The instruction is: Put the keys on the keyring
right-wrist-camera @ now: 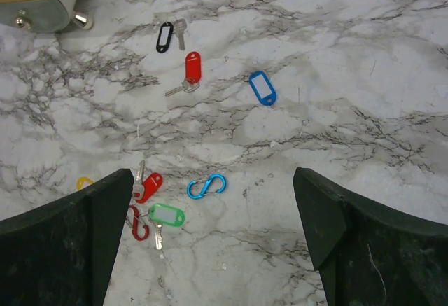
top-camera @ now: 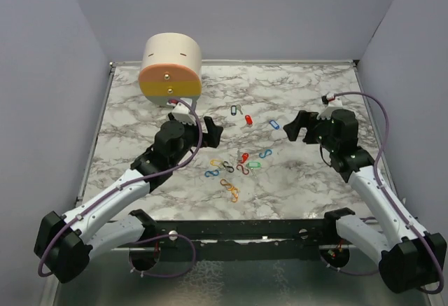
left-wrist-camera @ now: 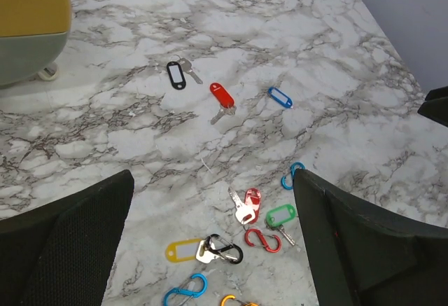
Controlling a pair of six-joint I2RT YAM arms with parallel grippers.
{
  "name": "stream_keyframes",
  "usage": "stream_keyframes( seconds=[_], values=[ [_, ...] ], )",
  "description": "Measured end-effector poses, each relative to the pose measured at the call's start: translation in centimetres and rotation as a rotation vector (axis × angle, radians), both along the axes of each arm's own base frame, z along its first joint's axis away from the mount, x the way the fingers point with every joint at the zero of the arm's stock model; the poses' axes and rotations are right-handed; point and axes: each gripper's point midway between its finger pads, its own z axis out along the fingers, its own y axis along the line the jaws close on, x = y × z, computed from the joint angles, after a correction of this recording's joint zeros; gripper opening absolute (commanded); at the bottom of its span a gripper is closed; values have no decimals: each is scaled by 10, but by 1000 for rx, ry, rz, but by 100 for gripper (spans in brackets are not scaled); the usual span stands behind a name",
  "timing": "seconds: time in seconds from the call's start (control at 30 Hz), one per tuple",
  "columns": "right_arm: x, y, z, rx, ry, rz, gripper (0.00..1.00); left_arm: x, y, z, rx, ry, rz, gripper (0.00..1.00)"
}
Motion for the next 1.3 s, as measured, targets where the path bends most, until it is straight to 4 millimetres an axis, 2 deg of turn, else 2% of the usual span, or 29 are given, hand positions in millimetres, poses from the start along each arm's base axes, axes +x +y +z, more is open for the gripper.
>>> stream_keyframes(
  seconds=[0.17,0.27,0.47,0.57,0.6,0.7,0.97,1.3],
  values=[
    [-6,-3,9,9,-37,-13,100,-5,-2,8,-4,-31,-15,99],
    [-10,-7,6,28,-57,-40,100,-15,-2,19,-59,-80,-48,99],
    [-23,-2,2,67,-110,-10,100,-28,3,27,-113,-125,-70,99],
    [-21,1,1,65,-103,8,100,-31,4,24,-122,-125,-67,99],
    [-20,1,1,59,-97,12,100,-33,7,16,-119,-116,-64,99],
    [-19,1,7,50,-108,16,100,-35,10,9,-120,-107,-57,99],
    [-31,-3,32,52,-194,21,100,-36,15,15,-142,-124,-32,99],
    [-35,-4,17,38,-131,19,100,-35,17,-12,-115,-64,-9,96]
  ],
)
